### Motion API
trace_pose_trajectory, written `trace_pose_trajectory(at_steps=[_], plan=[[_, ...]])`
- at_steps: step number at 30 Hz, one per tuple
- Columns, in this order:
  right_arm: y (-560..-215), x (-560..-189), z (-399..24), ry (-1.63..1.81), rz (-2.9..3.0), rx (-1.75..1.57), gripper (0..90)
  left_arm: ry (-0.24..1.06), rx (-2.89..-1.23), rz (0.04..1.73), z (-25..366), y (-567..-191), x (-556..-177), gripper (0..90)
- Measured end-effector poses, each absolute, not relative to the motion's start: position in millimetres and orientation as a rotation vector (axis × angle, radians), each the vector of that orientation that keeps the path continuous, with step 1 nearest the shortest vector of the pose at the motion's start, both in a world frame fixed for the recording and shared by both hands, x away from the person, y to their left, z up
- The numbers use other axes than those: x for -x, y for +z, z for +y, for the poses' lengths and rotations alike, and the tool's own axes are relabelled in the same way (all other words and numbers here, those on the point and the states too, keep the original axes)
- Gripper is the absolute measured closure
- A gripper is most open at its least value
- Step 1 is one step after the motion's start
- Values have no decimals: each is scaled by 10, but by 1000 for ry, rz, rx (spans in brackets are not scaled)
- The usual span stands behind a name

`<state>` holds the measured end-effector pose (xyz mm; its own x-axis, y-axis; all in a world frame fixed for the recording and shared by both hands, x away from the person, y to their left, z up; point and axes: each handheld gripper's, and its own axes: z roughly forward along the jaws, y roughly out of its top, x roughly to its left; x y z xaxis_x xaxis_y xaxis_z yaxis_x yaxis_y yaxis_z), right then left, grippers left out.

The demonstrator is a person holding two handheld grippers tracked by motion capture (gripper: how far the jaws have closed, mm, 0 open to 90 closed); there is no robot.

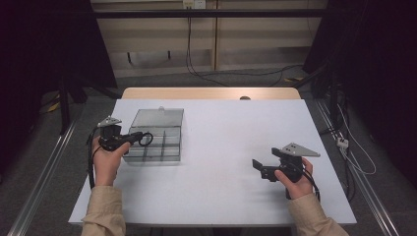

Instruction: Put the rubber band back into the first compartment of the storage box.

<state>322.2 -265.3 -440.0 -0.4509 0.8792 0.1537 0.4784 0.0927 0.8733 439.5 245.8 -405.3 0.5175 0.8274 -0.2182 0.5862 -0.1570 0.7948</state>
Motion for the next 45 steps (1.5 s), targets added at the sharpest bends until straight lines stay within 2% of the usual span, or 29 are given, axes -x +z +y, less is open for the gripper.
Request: trace_pose_trajectory(at_steps=[19,20,22,28,30,33,37,39,43,45], plan=[[-4415,-3220,-2658,1321,1970,-1333,89,486,-1858,1251,2590,-4176,-4614,867],[-4415,-3220,-2658,1321,1970,-1332,89,494,-1850,1258,2592,-4178,-4619,849],[-4412,-3218,-2658,1319,1971,-1335,89,501,-1850,1264,2580,-4179,-4624,743],[-4402,-3213,-2651,1321,1967,-1328,89,464,-1812,1285,2589,-4139,-4570,625],[-4405,-3211,-2655,1320,1968,-1329,89,439,-1810,1276,2567,-4103,-4526,532],[-4404,-3209,-2671,1322,1961,-1340,89,394,-1825,1237,2505,-4078,-4439,445],[-4397,-3199,-2689,1330,1952,-1343,89,343,-1858,1186,2408,-4064,-4318,355],[-4391,-3192,-2694,1335,1948,-1347,89,327,-1869,1152,2352,-4056,-4249,339],[-4391,-3182,-2698,1337,1947,-1347,89,294,-1887,1094,2242,-4064,-4100,232],[-4395,-3174,-2701,1337,1947,-1346,89,296,-1899,1070,2219,-4069,-4035,214]])
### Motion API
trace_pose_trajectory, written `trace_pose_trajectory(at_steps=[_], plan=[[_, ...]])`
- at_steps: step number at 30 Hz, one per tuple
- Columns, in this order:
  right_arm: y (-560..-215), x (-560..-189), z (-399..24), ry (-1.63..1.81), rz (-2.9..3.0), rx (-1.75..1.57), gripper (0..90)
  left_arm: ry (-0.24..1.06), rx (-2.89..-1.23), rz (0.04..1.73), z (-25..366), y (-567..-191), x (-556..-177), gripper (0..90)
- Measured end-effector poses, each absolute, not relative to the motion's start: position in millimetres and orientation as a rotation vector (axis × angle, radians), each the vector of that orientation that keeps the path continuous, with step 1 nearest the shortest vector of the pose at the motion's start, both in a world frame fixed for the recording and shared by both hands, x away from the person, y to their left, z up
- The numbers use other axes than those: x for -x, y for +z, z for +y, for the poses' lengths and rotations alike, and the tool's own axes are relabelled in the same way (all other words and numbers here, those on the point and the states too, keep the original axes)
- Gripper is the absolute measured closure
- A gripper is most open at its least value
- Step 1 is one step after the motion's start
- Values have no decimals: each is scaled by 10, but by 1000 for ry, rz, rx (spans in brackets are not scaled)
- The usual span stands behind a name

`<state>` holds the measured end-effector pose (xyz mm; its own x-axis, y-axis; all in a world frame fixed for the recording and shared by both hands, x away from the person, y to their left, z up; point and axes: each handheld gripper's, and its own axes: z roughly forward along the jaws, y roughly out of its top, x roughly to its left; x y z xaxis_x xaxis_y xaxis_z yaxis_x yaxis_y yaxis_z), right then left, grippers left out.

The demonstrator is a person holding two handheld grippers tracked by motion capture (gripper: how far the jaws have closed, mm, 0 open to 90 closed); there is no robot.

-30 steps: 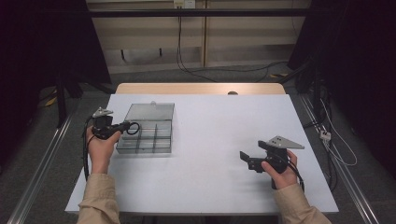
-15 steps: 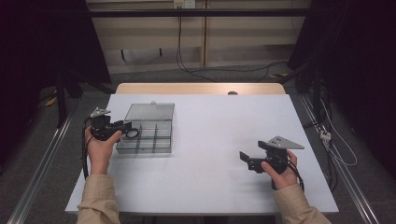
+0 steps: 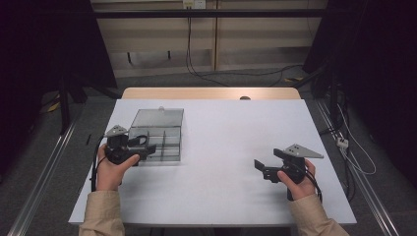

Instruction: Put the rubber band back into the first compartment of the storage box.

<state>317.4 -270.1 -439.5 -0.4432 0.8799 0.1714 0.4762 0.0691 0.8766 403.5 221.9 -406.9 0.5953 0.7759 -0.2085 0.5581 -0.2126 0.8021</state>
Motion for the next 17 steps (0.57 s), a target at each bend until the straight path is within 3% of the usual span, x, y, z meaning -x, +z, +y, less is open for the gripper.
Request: trace_pose_trajectory(at_steps=[7,17], plan=[[-4395,-3146,-2715,1338,1948,-1344,89,315,-1925,963,2161,-4120,-3776,130],[-4405,-3119,-2743,1333,1952,-1337,89,299,-1935,937,2155,-4272,-3651,106]])
